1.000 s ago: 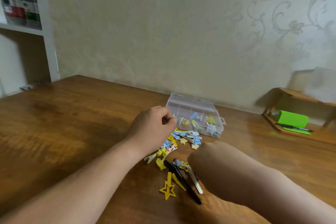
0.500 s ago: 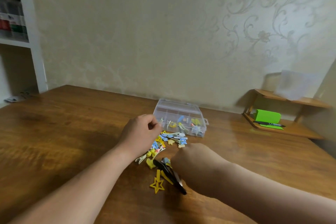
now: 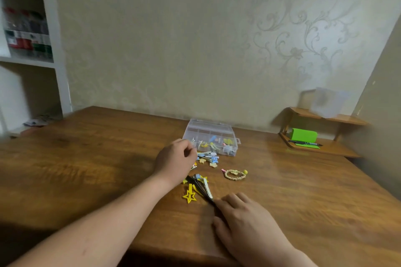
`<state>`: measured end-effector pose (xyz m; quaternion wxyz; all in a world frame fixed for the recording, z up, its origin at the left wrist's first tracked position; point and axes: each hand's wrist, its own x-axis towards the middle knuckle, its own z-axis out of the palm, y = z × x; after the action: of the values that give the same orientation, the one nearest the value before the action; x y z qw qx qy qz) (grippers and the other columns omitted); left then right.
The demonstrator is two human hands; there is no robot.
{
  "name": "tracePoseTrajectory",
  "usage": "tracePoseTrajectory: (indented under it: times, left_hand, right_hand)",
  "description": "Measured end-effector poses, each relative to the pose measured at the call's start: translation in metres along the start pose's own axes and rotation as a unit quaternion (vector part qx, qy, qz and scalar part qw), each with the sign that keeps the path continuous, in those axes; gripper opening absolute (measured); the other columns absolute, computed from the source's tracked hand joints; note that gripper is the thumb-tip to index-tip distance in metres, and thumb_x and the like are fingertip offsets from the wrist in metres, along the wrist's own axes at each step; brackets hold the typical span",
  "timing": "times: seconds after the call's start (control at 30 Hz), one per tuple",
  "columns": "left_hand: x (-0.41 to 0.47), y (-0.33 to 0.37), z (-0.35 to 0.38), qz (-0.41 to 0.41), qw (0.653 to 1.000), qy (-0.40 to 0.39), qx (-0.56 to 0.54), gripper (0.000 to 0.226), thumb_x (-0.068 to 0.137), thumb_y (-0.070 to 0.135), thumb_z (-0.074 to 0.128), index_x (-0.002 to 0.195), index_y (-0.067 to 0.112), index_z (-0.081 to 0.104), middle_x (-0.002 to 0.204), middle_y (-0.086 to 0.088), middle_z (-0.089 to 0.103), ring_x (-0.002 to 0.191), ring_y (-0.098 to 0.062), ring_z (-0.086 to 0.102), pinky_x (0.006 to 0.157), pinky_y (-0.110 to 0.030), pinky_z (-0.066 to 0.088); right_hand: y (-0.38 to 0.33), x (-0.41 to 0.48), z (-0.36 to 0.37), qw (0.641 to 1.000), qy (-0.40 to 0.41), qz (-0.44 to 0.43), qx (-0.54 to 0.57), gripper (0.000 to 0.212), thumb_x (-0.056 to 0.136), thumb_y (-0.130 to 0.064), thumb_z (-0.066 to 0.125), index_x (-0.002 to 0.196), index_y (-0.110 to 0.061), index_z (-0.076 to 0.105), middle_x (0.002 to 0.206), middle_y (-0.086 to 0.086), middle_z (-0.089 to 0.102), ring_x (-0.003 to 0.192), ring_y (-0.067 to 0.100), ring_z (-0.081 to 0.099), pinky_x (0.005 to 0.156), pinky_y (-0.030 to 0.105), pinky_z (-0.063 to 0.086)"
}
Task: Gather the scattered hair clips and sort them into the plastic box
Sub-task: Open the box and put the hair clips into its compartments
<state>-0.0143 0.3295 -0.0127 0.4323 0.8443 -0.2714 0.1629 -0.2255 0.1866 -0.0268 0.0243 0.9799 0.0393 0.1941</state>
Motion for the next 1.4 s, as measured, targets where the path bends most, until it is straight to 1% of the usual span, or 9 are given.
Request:
tracePoseTrajectory:
  times: [0.23,0.33,0.43,0.53,0.63,0.9,1.0,1.23,1.4]
  left_hand:
    - [-0.046,0.026,-0.014,0.01,0.999,-0.004,0.04,0.026,0.099,0.032,0.063,0.074,0.023,0.061,0.081,0.012,0.062,0.078,-0.012,0.06,0.065,-0.035,0.052]
    - [-0.061,0.037,-0.019,0.014,0.998,-0.025,0.058,0.029,0.1,0.036,0.061,0.074,0.024,0.06,0.081,0.011,0.064,0.079,-0.011,0.06,0.069,-0.038,0.055]
    - [-0.069,0.043,-0.024,0.014,0.997,-0.046,0.067,0.03,0.102,0.038,0.06,0.075,0.023,0.06,0.081,0.01,0.064,0.078,-0.011,0.061,0.069,-0.041,0.057]
    - [-0.066,0.04,-0.027,0.014,0.997,-0.049,0.065,0.03,0.101,0.038,0.061,0.075,0.024,0.062,0.081,0.011,0.065,0.079,-0.009,0.062,0.07,-0.041,0.058]
    - [-0.049,0.034,-0.024,0.01,0.998,-0.041,0.055,0.031,0.1,0.038,0.062,0.073,0.023,0.062,0.079,0.01,0.066,0.076,-0.011,0.062,0.067,-0.042,0.057]
    - [0.036,0.024,-0.009,0.002,0.999,-0.015,0.033,0.029,0.101,0.034,0.061,0.074,0.024,0.062,0.08,0.009,0.064,0.071,-0.013,0.061,0.06,-0.032,0.046]
    - [0.07,0.009,-0.003,-0.006,1.0,0.01,0.017,0.029,0.102,0.033,0.06,0.074,0.026,0.062,0.08,0.011,0.065,0.072,-0.011,0.062,0.063,-0.034,0.05]
    - [0.114,-0.032,0.013,-0.07,0.992,0.068,-0.075,0.032,0.103,0.03,0.062,0.072,0.021,0.062,0.067,0.003,0.063,0.065,-0.018,0.059,0.058,-0.034,0.044]
    - [0.116,-0.071,0.026,-0.152,0.967,0.096,-0.181,0.03,0.103,0.03,0.062,0.077,0.017,0.067,0.065,-0.002,0.062,0.061,-0.017,0.053,0.058,-0.033,0.04]
  right_hand:
    - [-0.025,-0.04,-0.01,0.999,0.044,0.011,0.023,0.062,0.099,-0.074,0.036,0.11,-0.031,0.08,0.1,-0.015,0.073,0.088,0.009,0.072,0.072,0.024,0.062]
    - [-0.026,-0.051,-0.007,0.997,0.063,-0.024,0.037,0.048,0.095,-0.074,0.05,0.11,-0.036,0.078,0.101,-0.019,0.07,0.09,0.004,0.069,0.077,0.021,0.06]
    - [-0.023,-0.056,0.003,0.989,0.092,-0.096,0.064,0.023,0.094,-0.054,0.064,0.095,-0.032,0.073,0.091,-0.015,0.063,0.081,0.008,0.06,0.07,0.022,0.056]
    - [-0.019,-0.051,0.009,0.977,0.143,-0.137,0.081,0.013,0.094,-0.039,0.067,0.087,-0.028,0.068,0.085,-0.013,0.059,0.074,0.009,0.055,0.066,0.017,0.05]
    - [-0.006,-0.035,0.011,0.968,0.178,-0.098,0.145,0.007,0.097,-0.034,0.068,0.092,-0.031,0.063,0.087,-0.015,0.055,0.079,0.008,0.055,0.066,0.018,0.049]
    - [0.074,0.103,0.002,0.963,0.212,0.077,0.145,0.003,0.095,-0.029,0.076,0.093,-0.028,0.073,0.088,-0.015,0.059,0.076,0.01,0.055,0.061,0.027,0.047]
    - [0.103,0.149,0.009,0.96,0.213,0.111,0.147,0.003,0.096,-0.027,0.073,0.094,-0.026,0.074,0.089,-0.012,0.066,0.076,0.012,0.058,0.062,0.028,0.045]
    - [0.146,0.213,0.026,0.963,0.143,0.184,0.138,0.01,0.1,-0.029,0.066,0.102,-0.025,0.075,0.093,-0.006,0.077,0.08,0.019,0.068,0.065,0.029,0.048]
    - [0.157,0.247,0.032,0.959,0.078,0.212,0.171,0.009,0.097,-0.029,0.066,0.098,-0.027,0.075,0.088,-0.011,0.075,0.074,0.009,0.065,0.062,0.027,0.052]
